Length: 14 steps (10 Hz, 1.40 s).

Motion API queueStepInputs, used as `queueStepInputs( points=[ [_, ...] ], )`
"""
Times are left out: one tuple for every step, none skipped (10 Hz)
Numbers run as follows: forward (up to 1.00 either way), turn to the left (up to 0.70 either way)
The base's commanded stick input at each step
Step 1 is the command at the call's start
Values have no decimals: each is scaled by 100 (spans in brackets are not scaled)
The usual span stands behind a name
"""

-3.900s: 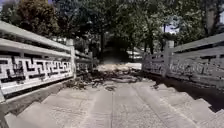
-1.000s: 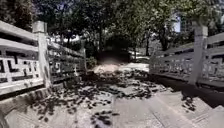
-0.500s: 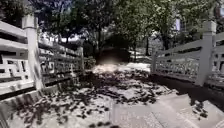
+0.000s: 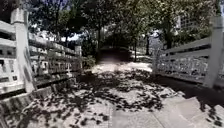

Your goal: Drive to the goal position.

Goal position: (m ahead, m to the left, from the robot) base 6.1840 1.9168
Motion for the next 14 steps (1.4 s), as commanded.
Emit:
queueStepInputs(
  points=[
    [45, 0],
    [45, 0],
    [45, 0],
    [45, 0],
    [45, 0],
    [45, 0],
    [45, 0],
    [45, 0],
    [45, 0],
    [45, 0],
    [45, 0],
    [45, 0],
    [45, 0],
    [45, 0]
  ],
)
